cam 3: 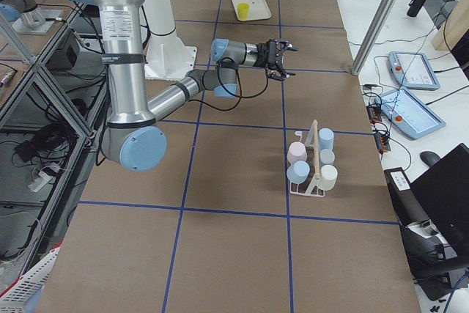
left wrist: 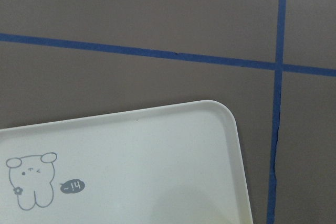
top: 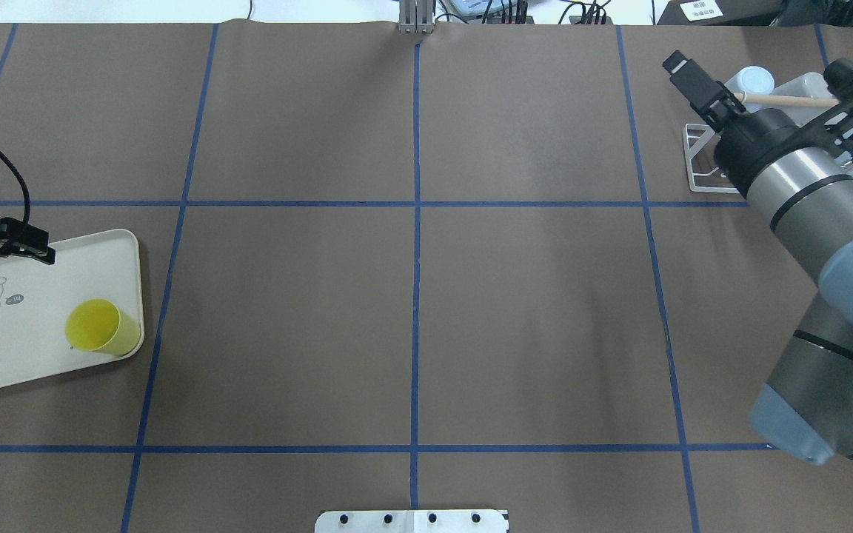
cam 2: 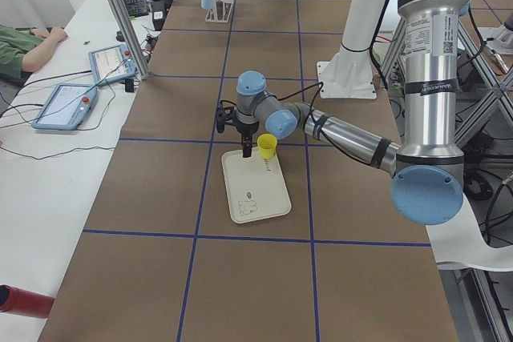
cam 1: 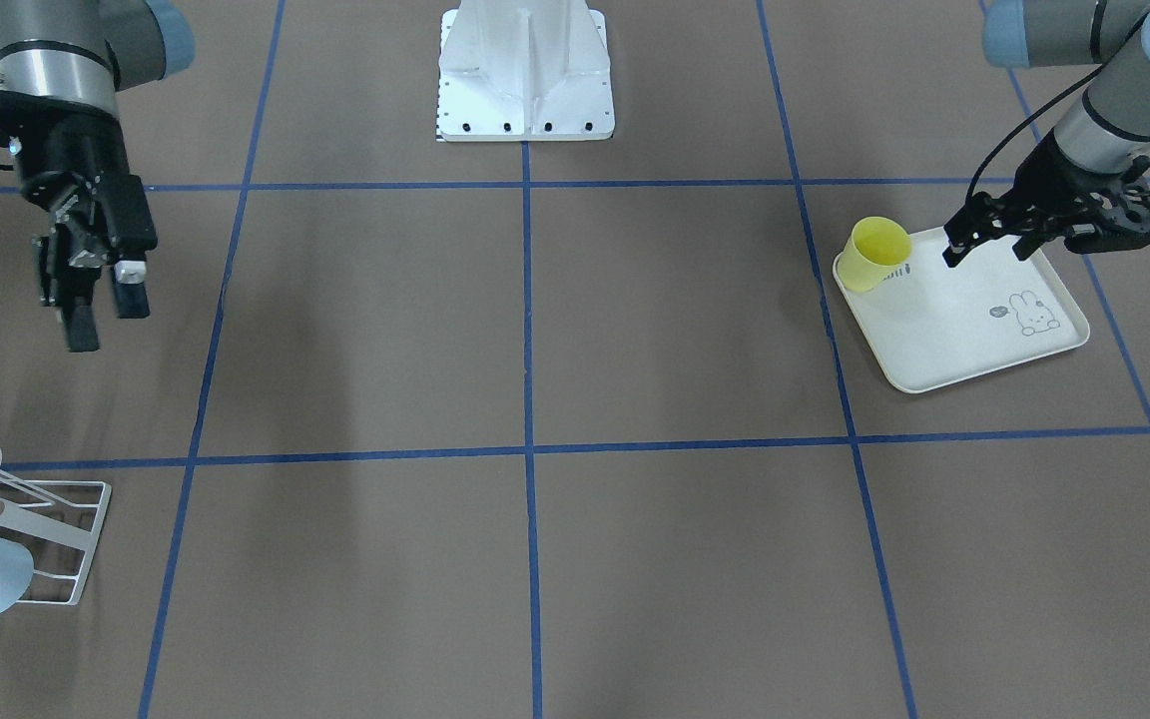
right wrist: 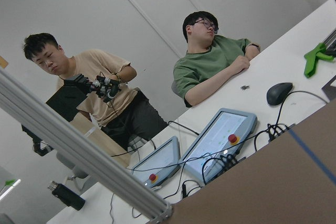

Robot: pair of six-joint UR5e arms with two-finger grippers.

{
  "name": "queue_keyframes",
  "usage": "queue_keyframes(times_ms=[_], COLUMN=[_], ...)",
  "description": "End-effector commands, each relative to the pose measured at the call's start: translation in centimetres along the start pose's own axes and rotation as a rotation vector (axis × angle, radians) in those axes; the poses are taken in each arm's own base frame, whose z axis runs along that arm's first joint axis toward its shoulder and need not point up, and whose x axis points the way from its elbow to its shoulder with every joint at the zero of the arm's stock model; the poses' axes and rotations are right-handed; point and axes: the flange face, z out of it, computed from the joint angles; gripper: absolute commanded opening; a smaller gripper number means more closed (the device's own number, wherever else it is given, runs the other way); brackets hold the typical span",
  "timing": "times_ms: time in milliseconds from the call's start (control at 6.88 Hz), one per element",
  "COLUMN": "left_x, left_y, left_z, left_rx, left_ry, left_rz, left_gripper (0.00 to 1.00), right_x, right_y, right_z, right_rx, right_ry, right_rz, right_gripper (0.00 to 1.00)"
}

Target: Transfer IKEA cup to right arm and place on rack

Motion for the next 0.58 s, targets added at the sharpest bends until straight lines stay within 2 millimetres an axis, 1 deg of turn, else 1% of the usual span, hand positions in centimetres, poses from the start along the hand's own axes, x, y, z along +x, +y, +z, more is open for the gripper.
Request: queue_keyframes(times_ms=[0, 145, 291, 436], left_x=[0.7, 2.1, 2.5, 2.3], left_y=[1.3, 2.6, 3.2, 3.7], left_z=[1.8, 2.9, 3.4, 3.8], left_rx=[-0.054, -0.082, -0.093, -0.105], left_ry=[-0.002, -0.001, -0.005, -0.01], left_rz=[-0.008, -0.052, -0.048, -0.046], left_gripper=[1.0, 1.0, 1.0, 1.0], right_x=[-4.7, -5.5, -5.4, -5.3], right_y=[6.1, 7.7, 8.2, 8.8], right_z=[0.1, 0.1, 0.0, -0.2], right_rx=[-0.108, -0.133, -0.142, -0.153], right_ry=[-0.067, -0.075, -0.074, -0.07], right_rz=[0.216, 0.237, 0.239, 0.237], right_gripper=[1.0, 1.0, 1.0, 1.0])
